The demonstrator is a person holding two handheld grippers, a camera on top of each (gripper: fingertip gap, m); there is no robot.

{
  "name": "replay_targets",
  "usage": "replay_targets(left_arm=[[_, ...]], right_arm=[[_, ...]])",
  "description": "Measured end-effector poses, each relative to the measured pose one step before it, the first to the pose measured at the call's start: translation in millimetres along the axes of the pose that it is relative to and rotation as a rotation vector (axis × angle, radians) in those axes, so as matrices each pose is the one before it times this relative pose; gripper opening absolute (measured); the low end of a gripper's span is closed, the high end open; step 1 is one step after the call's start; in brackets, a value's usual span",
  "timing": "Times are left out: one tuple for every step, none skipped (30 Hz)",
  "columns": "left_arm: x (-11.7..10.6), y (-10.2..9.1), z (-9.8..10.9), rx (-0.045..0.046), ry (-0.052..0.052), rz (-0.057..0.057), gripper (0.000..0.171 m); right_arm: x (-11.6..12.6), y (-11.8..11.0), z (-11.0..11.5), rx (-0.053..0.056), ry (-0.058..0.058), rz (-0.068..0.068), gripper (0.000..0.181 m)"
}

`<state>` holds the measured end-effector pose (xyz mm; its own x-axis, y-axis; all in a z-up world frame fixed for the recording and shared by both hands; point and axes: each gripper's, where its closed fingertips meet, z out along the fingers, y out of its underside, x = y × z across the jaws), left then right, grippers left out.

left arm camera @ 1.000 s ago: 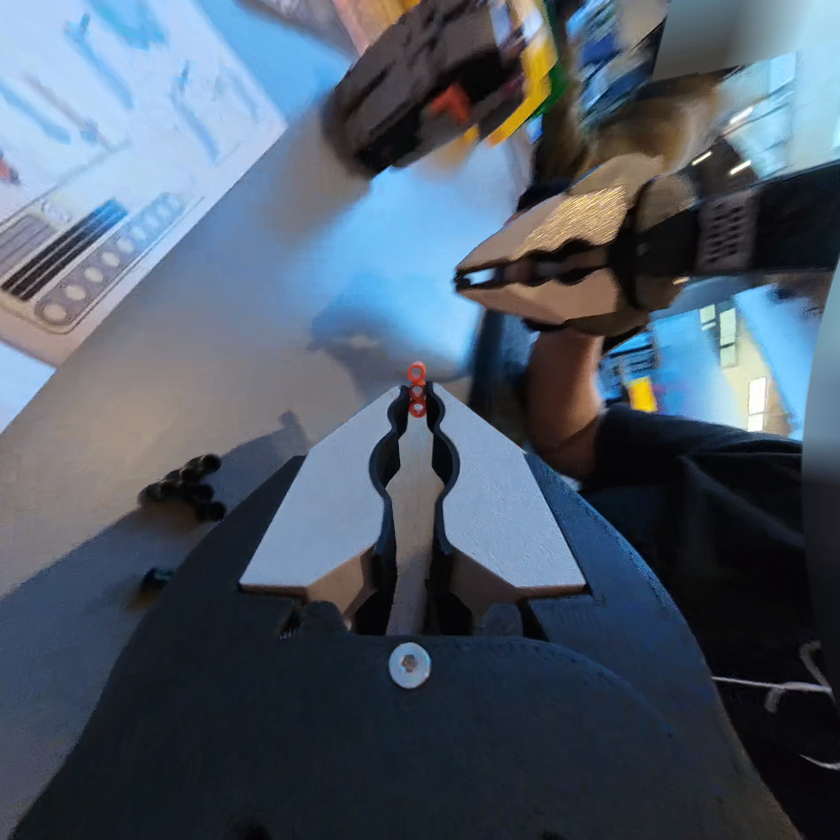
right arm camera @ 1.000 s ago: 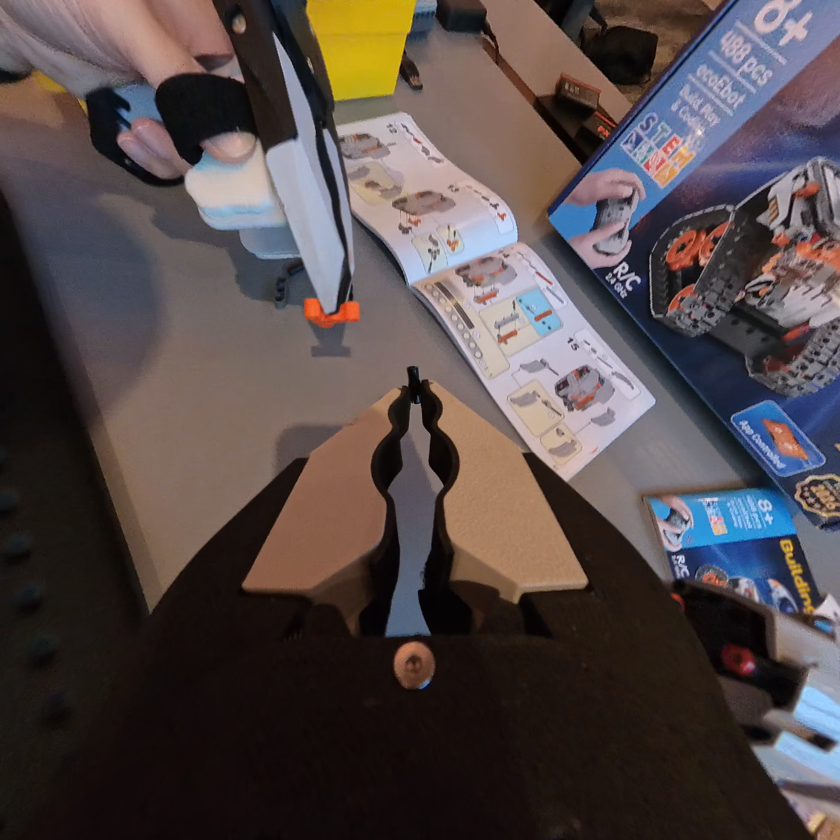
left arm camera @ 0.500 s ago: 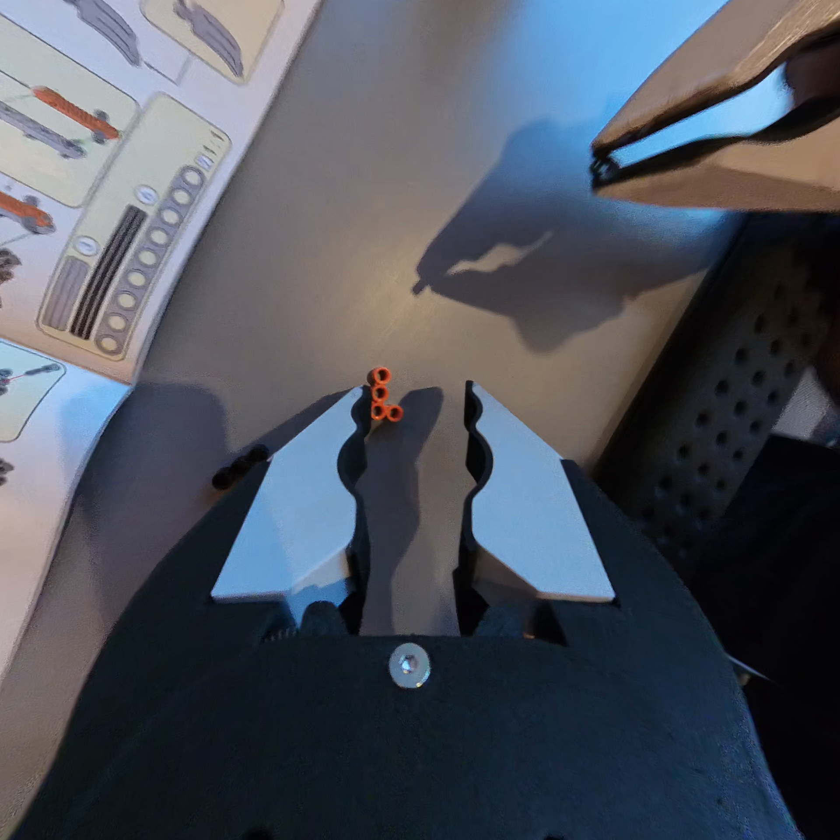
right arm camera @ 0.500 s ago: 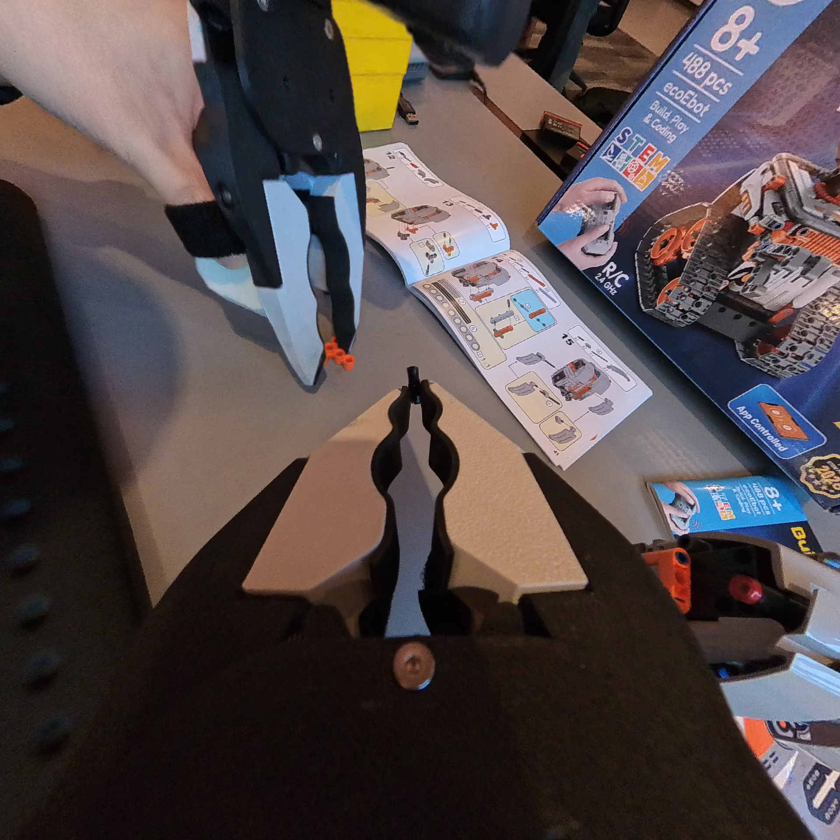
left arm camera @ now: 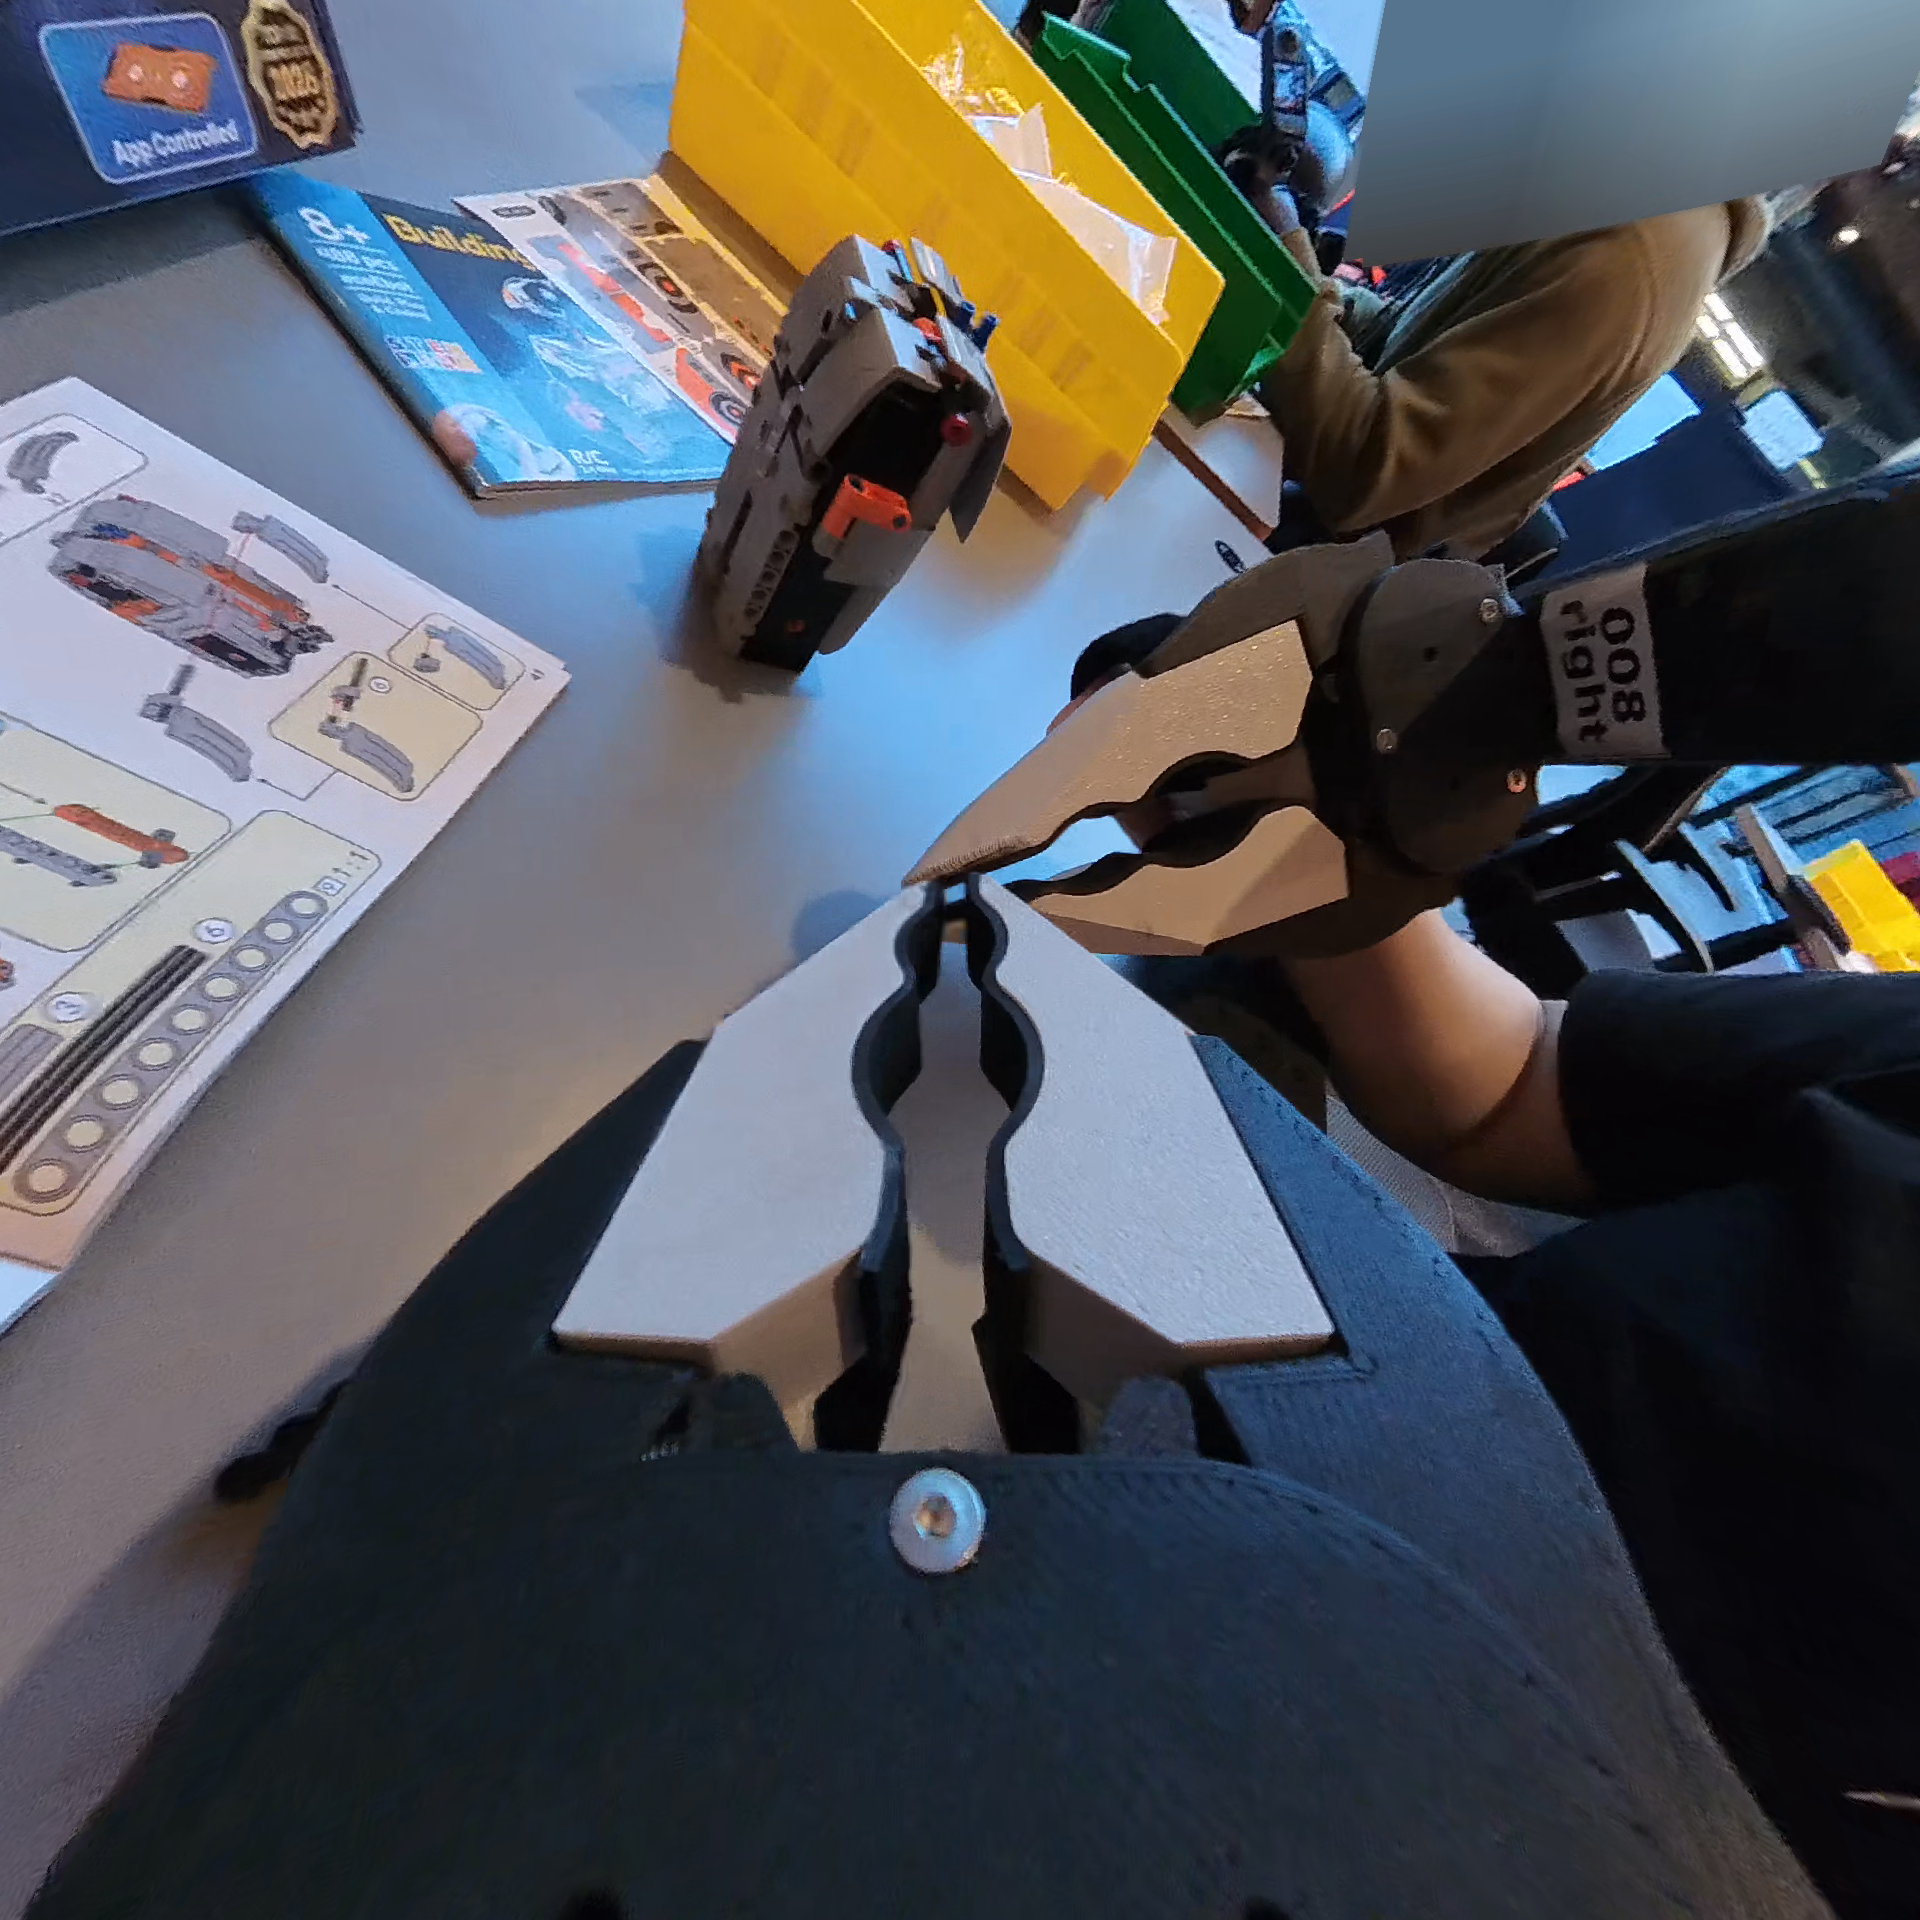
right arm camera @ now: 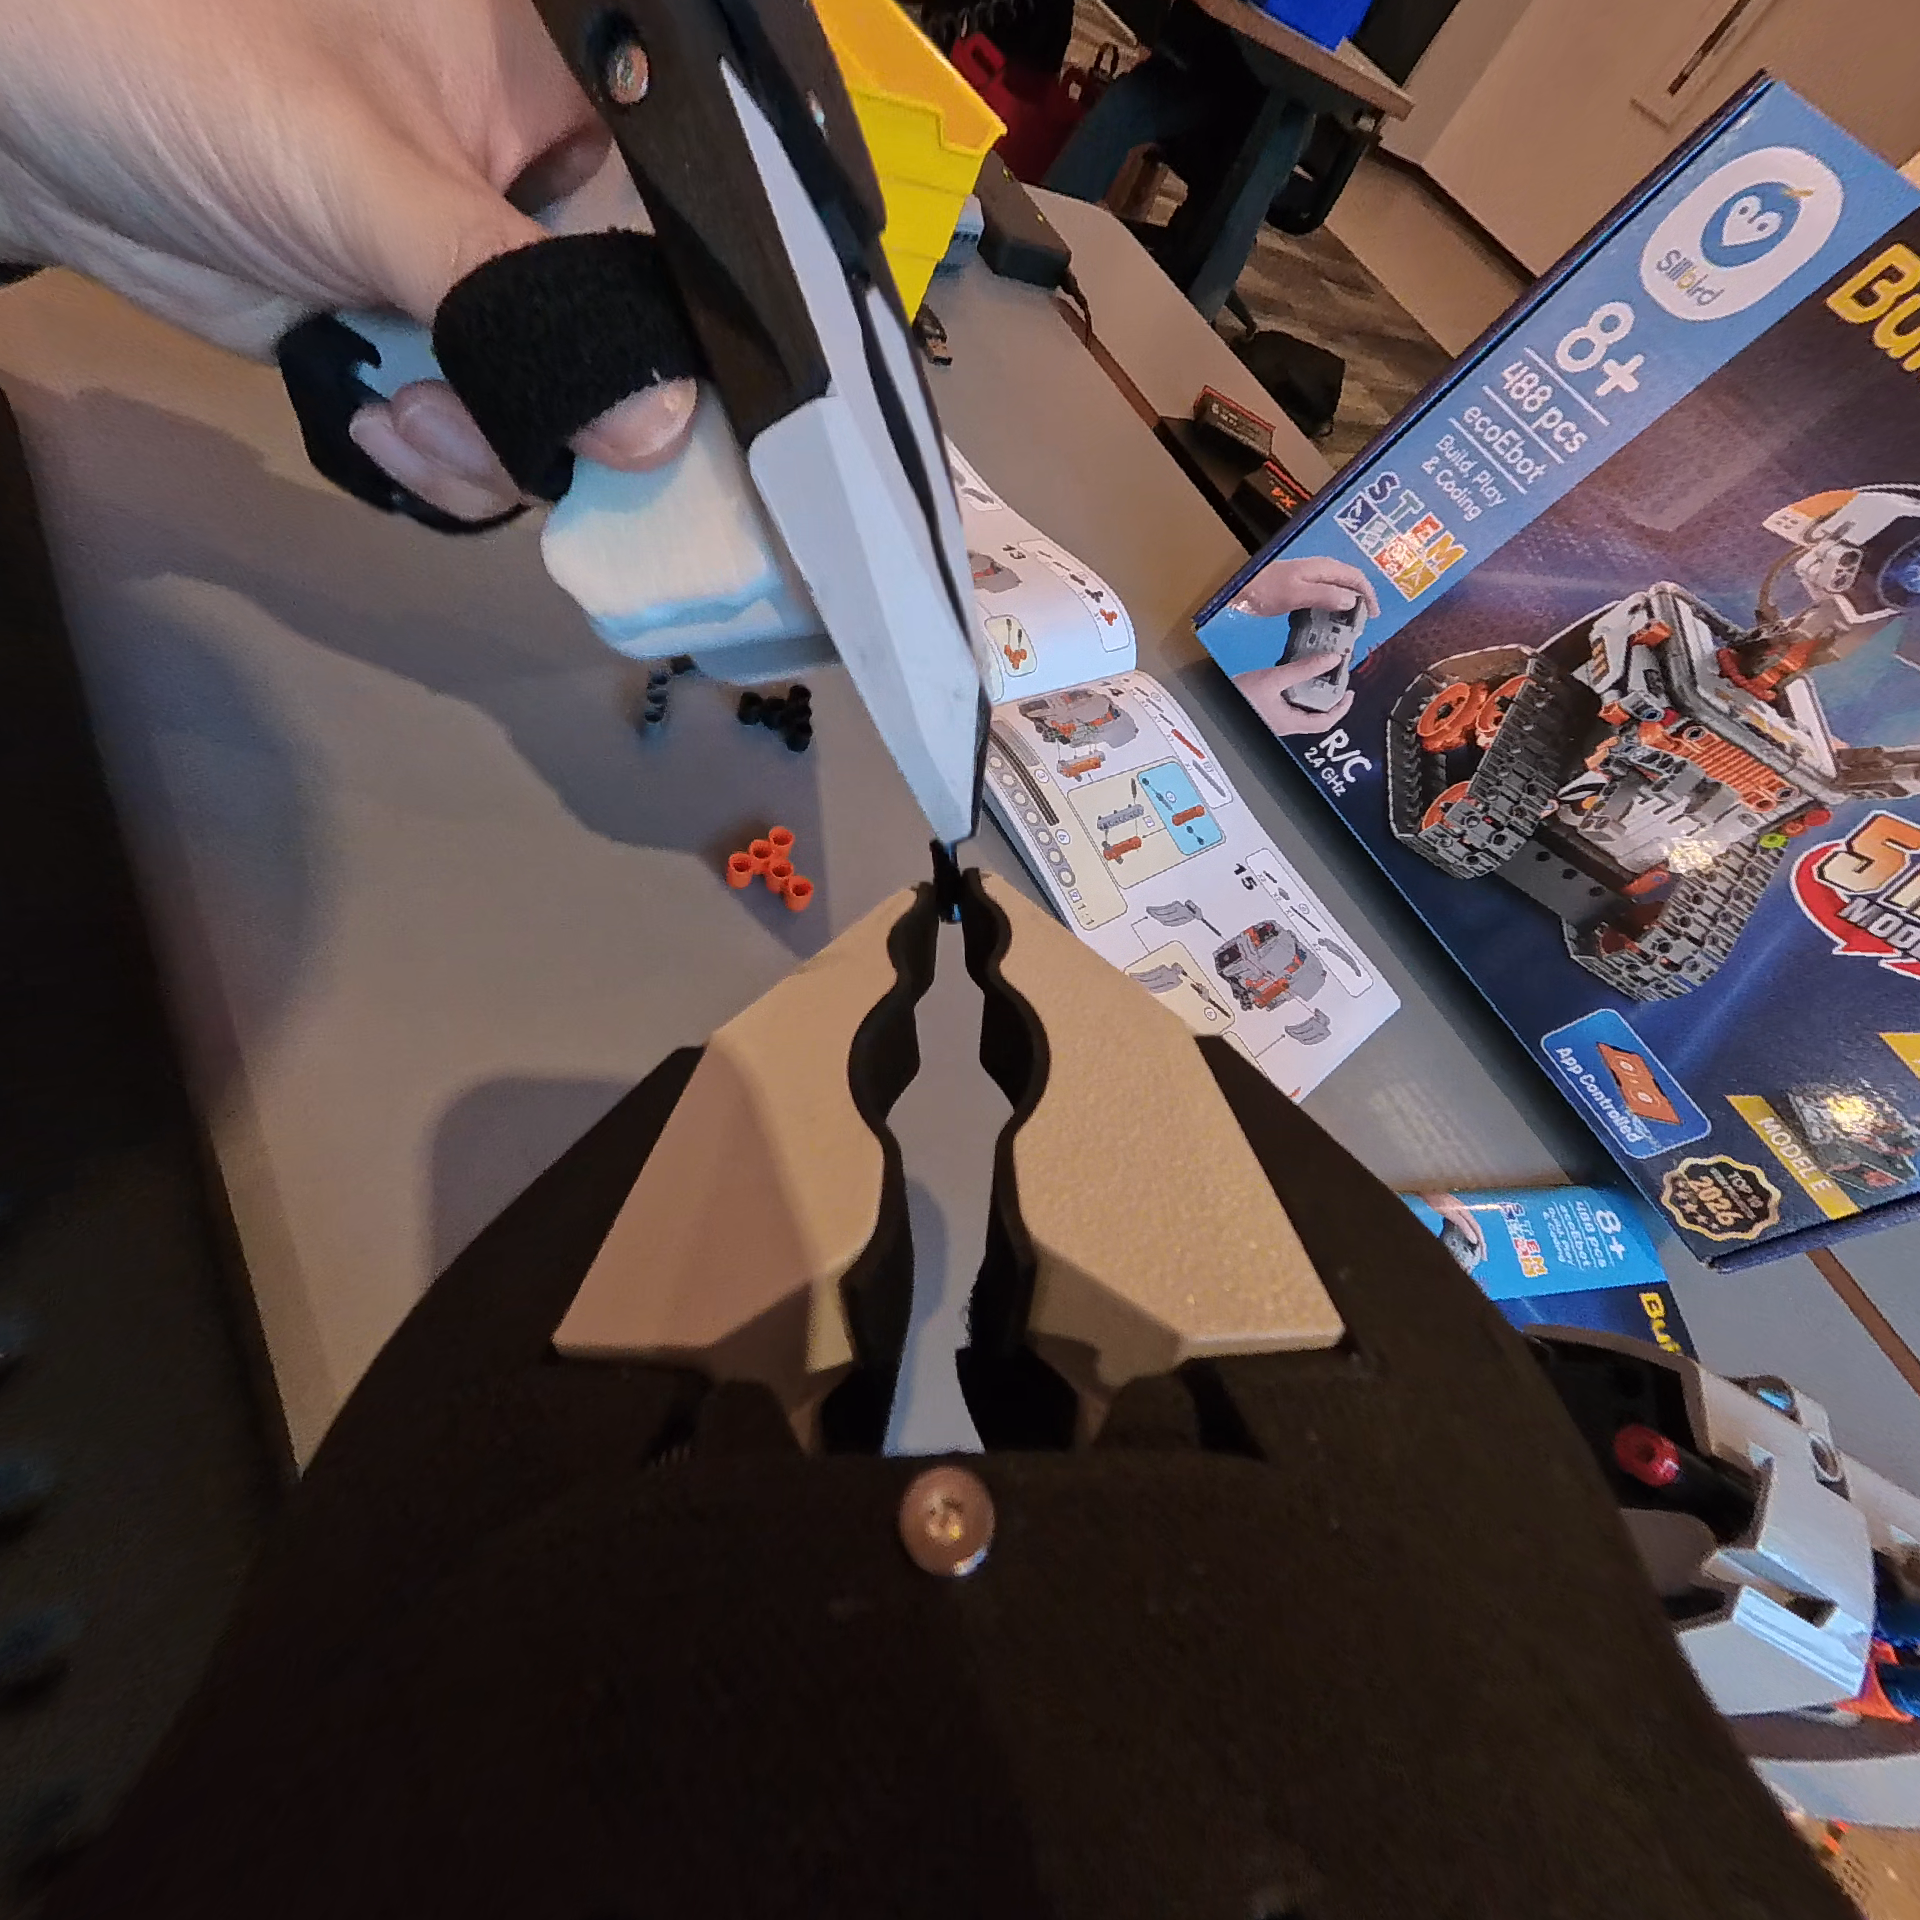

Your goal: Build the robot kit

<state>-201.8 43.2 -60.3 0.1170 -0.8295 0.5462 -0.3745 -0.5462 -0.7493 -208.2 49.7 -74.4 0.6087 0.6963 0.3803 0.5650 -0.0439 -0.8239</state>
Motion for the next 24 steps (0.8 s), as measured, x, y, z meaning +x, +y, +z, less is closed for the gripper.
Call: replay_targets(left_arm=[[-2.93, -1.45, -2.06, 0.00529, -0.0205, 0.0054, 0.005], [-1.83, -1.34, -1.76, 0.00695, -0.0114, 0.0053, 0.008], [-0.41, 0.39, -0.37, -0.00208, 0.0004, 0.0009, 0.008], [0.06, 2.28, 1.20, -0.01411, 0.0045, -0.0031, 0.009], [0.14, 3.26, 2.02, -0.01851, 0.0050, -0.0021, 0.008], [-0.03, 3.37, 2.40, -0.01664, 0.0024, 0.0007, 0.005], [-0.65, 2.07, 2.02, -0.00938, -0.0028, 0.0030, 0.003], [-1.22, -0.04, 0.96, 0.00414, -0.0074, 0.0049, 0.002], [-0.99, 0.11, 0.57, 0.00198, -0.0066, 0.0085, 0.001], [-0.42, -0.16, 0.42, 0.00302, -0.0025, 0.0034, 0.001], [0.74, -1.21, -0.36, 0.00943, 0.0061, -0.0026, 0.001], [1.99, -2.30, -1.64, 0.01489, 0.0198, -0.0095, 0.001], [2.15, -3.17, -2.78, 0.02012, 0.0281, -0.0185, 0.001], [3.40, -3.31, -3.53, 0.02200, 0.0420, -0.0256, 0.001], [6.81, -4.37, -4.10, 0.03034, 0.0688, -0.0344, 0.001], [11.03, -5.44, -4.03, 0.03915, 0.0987, -0.0457, 0.001], [11.69, -5.26, -3.51, 0.03866, 0.1015, -0.0539, 0.001], [9.48, -3.32, -2.15, 0.02911, 0.0827, -0.0461, 0.001], [7.72, -0.76, -0.26, 0.01433, 0.0639, -0.0288, 0.001], [5.51, 1.28, 1.37, 0.00391, 0.0423, -0.0184, 0.001], [5.05, 2.59, 2.77, -0.00403, 0.0357, -0.0119, 0.000], [6.16, 2.02, 3.13, -0.00249, 0.0409, -0.0127, 0.000], [4.80, 1.03, 2.70, 0.00145, 0.0328, -0.0140, 0.000], [2.34, 1.08, 2.06, -0.00163, 0.0153, -0.0087, 0.001]], right_arm=[[0.52, 0.94, 0.34, -0.0067, 0.0043, -0.0046, 0.003], [0.51, -0.53, -0.13, 0.0019, 0.0050, -0.0018, 0.003], [-0.91, -1.25, -0.21, 0.0062, -0.0045, 0.0010, 0.003], [-0.88, -1.19, 0.19, 0.0043, -0.0047, 0.0023, 0.003], [-0.10, -0.66, 0.26, 0.0029, 0.0005, -0.0006, 0.003], [-0.33, -0.24, 0.39, 0.0007, -0.0015, -0.0012, 0.003], [-0.33, 0.49, 0.45, -0.0041, -0.0023, 0.0016, 0.003], [0.49, 1.56, 0.47, -0.0084, 0.0046, -0.0030, 0.003], [0.49, 0.69, 0.30, -0.0011, 0.0047, -0.0047, 0.003], [0.44, 0.80, 0.20, -0.0023, 0.0017, 0.0023, 0.003], [0.72, -0.53, -0.30, 0.0068, 0.0022, 0.0019, 0.003], [0.97, -3.01, -1.26, 0.0247, 0.0024, 0.0005, 0.003], [0.61, -5.51, -2.40, 0.0412, -0.0048, 0.0081, 0.007], [1.96, -6.73, -3.26, 0.0488, -0.0055, 0.0263, 0.022], [0.48, -6.02, -4.09, 0.0446, -0.0228, 0.0356, 0.028], [-3.76, -6.91, -5.69, 0.0503, -0.0483, 0.0191, 0.031], [-1.58, -11.80, -6.23, 0.0787, -0.0230, 0.0155, 0.030], [-2.30, -13.45, -5.69, 0.0793, -0.0182, 0.0078, 0.030], [-4.23, -12.32, -4.05, 0.0667, -0.0208, -0.0068, 0.025], [-2.13, -9.90, -2.19, 0.0533, 0.0015, -0.0219, 0.023], [-0.33, -6.78, -0.62, 0.0349, 0.0165, -0.0266, 0.022], [-0.35, -3.32, 0.65, 0.0143, 0.0149, -0.0250, 0.019], [-1.89, 0.33, 1.51, -0.0075, 0.0011, -0.0241, 0.017], [-2.18, 1.49, 1.21, -0.0143, -0.0042, -0.0227, 0.017]])
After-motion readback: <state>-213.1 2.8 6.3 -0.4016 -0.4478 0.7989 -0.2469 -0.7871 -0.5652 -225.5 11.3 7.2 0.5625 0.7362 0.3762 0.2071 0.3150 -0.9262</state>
